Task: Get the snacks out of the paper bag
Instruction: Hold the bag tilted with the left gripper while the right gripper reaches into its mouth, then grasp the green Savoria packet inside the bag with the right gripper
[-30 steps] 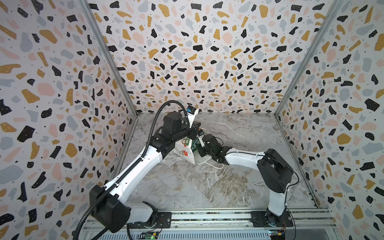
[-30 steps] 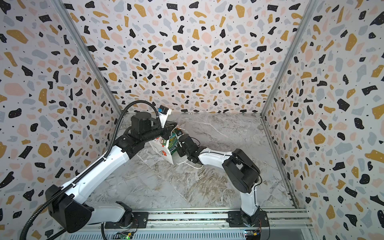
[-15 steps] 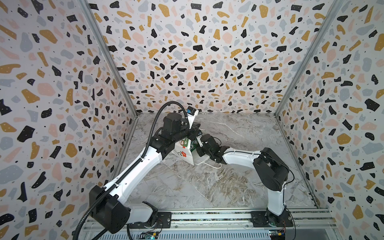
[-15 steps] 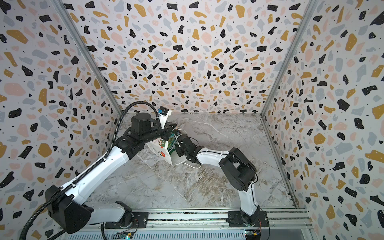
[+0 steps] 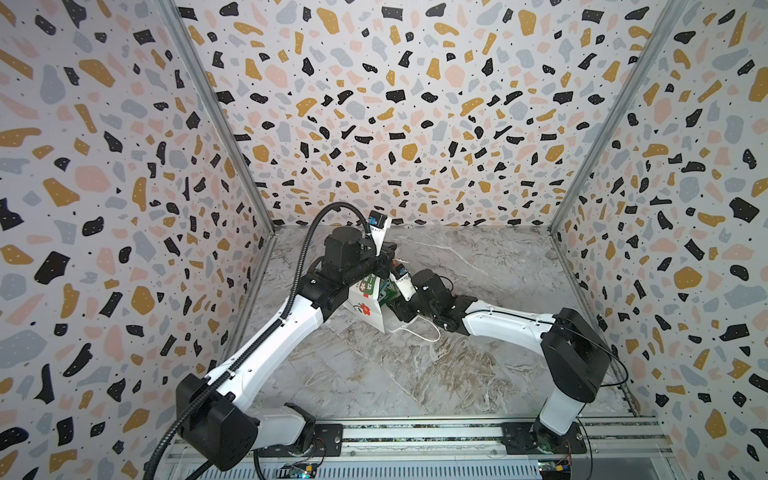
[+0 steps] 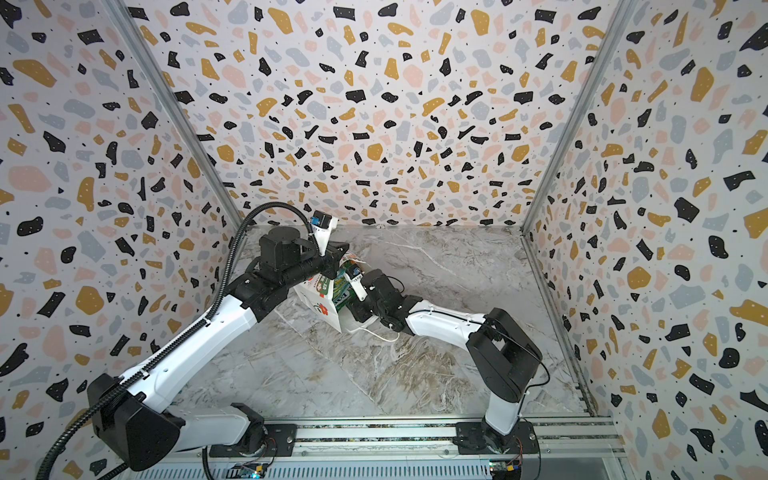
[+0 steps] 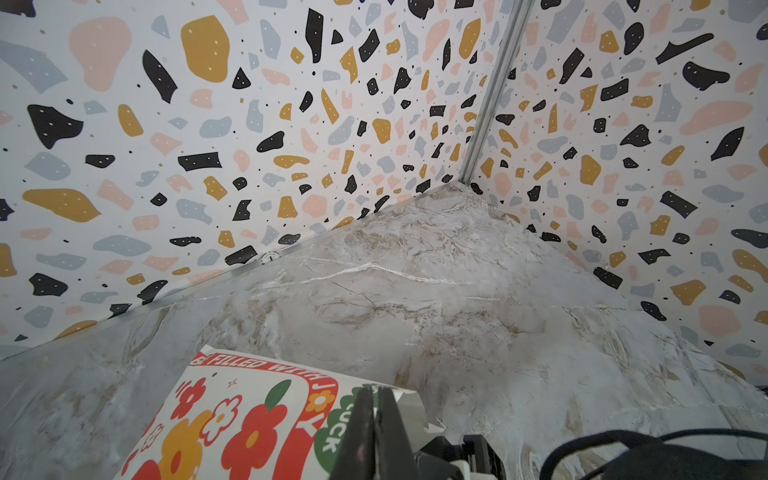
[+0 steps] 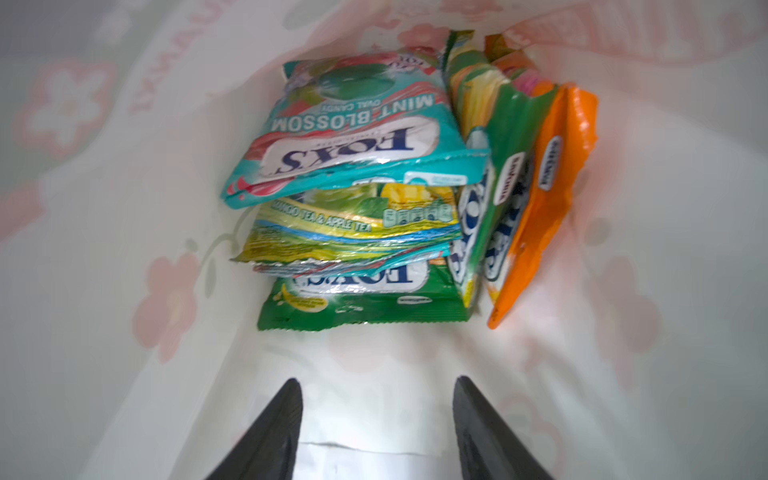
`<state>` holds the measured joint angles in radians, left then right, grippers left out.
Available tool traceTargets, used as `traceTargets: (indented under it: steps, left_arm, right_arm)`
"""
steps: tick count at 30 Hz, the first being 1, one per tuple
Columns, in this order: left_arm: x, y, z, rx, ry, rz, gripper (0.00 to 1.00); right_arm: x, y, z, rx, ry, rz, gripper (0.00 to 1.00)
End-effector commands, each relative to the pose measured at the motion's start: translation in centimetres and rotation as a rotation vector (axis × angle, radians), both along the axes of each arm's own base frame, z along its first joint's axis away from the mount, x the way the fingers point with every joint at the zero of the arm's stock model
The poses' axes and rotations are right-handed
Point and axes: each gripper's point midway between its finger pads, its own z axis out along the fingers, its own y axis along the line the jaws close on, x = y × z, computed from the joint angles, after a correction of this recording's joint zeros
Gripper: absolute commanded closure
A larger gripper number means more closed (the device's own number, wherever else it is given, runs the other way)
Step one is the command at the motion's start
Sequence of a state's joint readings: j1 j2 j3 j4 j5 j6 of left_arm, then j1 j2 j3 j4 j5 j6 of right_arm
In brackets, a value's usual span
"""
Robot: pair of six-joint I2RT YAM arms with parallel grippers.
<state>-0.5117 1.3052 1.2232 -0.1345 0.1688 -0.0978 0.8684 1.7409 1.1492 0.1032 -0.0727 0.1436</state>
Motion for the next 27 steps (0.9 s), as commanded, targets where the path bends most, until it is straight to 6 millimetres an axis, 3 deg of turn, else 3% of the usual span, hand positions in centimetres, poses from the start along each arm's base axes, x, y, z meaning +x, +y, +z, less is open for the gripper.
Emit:
traceTargets:
  steps: [1, 11, 18, 27]
  left_arm:
    - [0.1, 0.4, 3.1, -0.064, -0.086, 0.03, 1.0]
    - [0.0, 0.5, 3.1, -0.072, -0.085, 0.033, 1.0]
    - [-0.7, 0.1, 3.5, -0.067, -0.101, -0.011, 1.0]
    - [-1.1, -0.1, 3.3, -0.055, -0.101, -0.041, 1.0]
  right_arm:
    - [-1.6, 0.4, 1.9, 0.022, 0.023, 0.077, 0.4]
    - [-2.6, 0.5, 1.5, 0.026, 0.054, 0.12, 0.37]
    - [0.1, 1.3, -0.1, 0.0, 0.048, 0.035, 0.41]
    - [4.2, 1.6, -0.6, -0.027, 0.0, -0.093, 0.51]
